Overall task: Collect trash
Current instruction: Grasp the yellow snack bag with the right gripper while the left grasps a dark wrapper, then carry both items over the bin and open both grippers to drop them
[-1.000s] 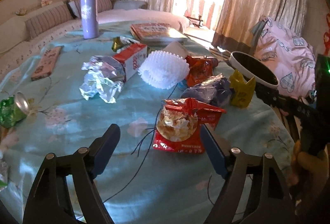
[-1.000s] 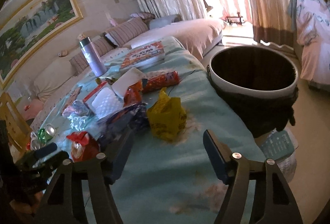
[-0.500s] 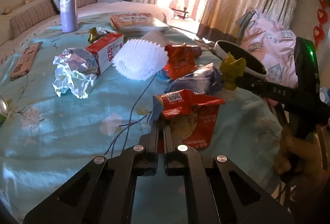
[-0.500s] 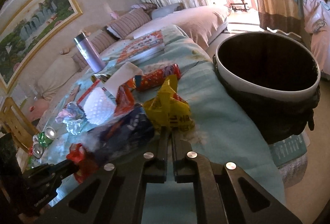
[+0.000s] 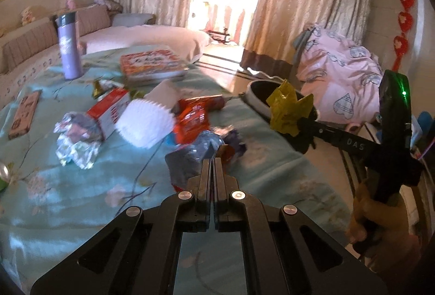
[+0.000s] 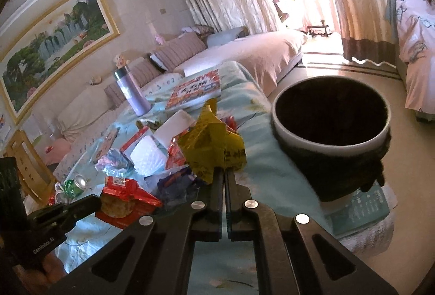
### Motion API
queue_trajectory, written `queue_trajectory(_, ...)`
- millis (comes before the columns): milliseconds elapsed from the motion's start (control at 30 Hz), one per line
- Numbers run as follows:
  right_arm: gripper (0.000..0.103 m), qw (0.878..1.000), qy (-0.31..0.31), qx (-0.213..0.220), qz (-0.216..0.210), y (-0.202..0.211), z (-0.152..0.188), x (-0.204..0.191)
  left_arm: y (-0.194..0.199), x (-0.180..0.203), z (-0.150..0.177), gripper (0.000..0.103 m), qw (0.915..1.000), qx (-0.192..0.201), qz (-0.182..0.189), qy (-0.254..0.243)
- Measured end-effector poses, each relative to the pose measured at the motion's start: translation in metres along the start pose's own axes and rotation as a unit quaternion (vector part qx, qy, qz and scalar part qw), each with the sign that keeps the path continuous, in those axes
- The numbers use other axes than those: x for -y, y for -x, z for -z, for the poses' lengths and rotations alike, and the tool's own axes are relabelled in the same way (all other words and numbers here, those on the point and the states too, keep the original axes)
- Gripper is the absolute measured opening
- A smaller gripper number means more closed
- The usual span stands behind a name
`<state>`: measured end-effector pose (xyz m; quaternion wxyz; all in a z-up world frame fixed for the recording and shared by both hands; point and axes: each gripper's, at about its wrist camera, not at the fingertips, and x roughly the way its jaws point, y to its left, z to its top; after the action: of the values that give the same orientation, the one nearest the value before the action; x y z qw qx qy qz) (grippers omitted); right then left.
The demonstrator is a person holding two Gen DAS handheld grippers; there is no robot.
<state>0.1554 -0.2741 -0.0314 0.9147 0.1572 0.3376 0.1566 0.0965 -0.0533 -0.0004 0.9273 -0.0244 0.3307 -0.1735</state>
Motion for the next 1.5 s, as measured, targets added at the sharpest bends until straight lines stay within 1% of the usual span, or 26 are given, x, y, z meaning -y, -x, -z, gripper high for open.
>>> queue_trajectory(400,0.001,0.999,-0.031,0.028,0.033,0.02,-0.02,0.048,-0.02,0.056,-0.044,0.001,0.9976,0.029,0.048,-0.042)
queue_trajectory(467,0.001,0.998,-0.034,0.033,0.038,0.022,-0.024,0.056,-0.028,0.066,-0.053,0.001,0.9967,0.031,0.058,-0.047)
queue_trajectory(600,0.001,0.997,-0.039,0.036,0.051,0.018,-0.033,0.069,-0.045,0.083,-0.065,0.001,0.9957,0.036,0.065,-0.057)
queue_trajectory(700,0.001,0.997,-0.041,0.032,0.062,0.013,-0.038,0.082,-0.066,0.092,-0.076,0.001,0.9955,0.03,0.072,-0.053)
queue_trajectory(933,0.001,0.995,-0.047,0.006,0.085,-0.004,-0.047,0.112,-0.111,0.107,-0.097,0.001,0.9954,0.016,0.087,-0.036)
queue_trajectory(1033,0.001,0.995,-0.048,0.001,0.092,-0.007,-0.05,0.119,-0.129,0.115,-0.104,0.001,0.995,0.009,0.095,-0.03)
queue_trajectory(1300,0.002,0.993,-0.045,-0.012,0.105,-0.018,-0.061,0.138,-0.172,0.13,-0.114,0.001,0.9946,-0.018,0.1,-0.018)
queue_trajectory(1367,0.003,0.993,-0.045,-0.019,0.108,-0.022,-0.062,0.141,-0.182,0.131,-0.113,0.001,0.9945,-0.03,0.099,-0.018)
queue_trajectory(1400,0.007,0.993,-0.046,-0.022,0.107,-0.023,-0.062,0.142,-0.185,0.131,-0.112,0.002,0.9948,-0.036,0.093,-0.017)
queue_trajectory(1433,0.007,0.993,-0.047,-0.023,0.108,-0.025,-0.063,0.144,-0.186,0.131,-0.11,0.005,0.9948,-0.043,0.091,-0.016)
queue_trajectory(1467,0.007,0.993,-0.048,-0.026,0.109,-0.027,-0.063,0.145,-0.188,0.13,-0.11,0.014,0.9945,-0.049,0.092,-0.013)
queue_trajectory(1500,0.009,0.992,-0.049,-0.029,0.11,-0.028,-0.063,0.146,-0.188,0.128,-0.11,0.032,0.9946,-0.051,0.09,-0.01)
